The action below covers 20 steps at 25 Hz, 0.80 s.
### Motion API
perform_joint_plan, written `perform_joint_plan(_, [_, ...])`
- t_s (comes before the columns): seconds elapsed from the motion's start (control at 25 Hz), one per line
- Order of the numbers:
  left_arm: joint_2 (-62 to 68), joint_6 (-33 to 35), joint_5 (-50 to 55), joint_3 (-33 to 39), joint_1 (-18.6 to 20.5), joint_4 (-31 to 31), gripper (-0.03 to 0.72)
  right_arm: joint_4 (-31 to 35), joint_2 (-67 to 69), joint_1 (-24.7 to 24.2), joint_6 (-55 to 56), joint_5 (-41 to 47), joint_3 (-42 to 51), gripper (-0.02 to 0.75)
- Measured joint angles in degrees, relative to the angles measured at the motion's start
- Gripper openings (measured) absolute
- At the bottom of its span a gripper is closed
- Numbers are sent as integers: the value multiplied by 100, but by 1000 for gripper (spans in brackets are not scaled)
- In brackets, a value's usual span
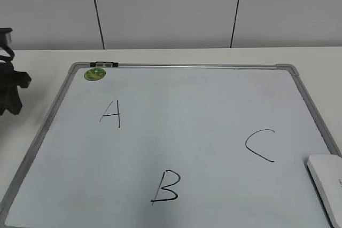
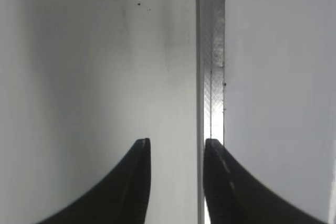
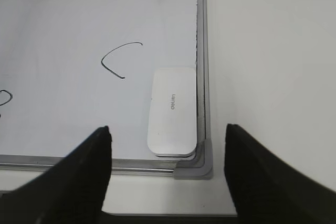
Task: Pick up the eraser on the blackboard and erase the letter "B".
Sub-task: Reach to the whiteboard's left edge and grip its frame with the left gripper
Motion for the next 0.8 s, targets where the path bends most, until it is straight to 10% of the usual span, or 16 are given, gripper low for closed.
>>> perform_joint_plan(0.8, [1586, -4, 67, -818, -273, 0, 244, 0, 0, 0, 0, 0, 0, 501])
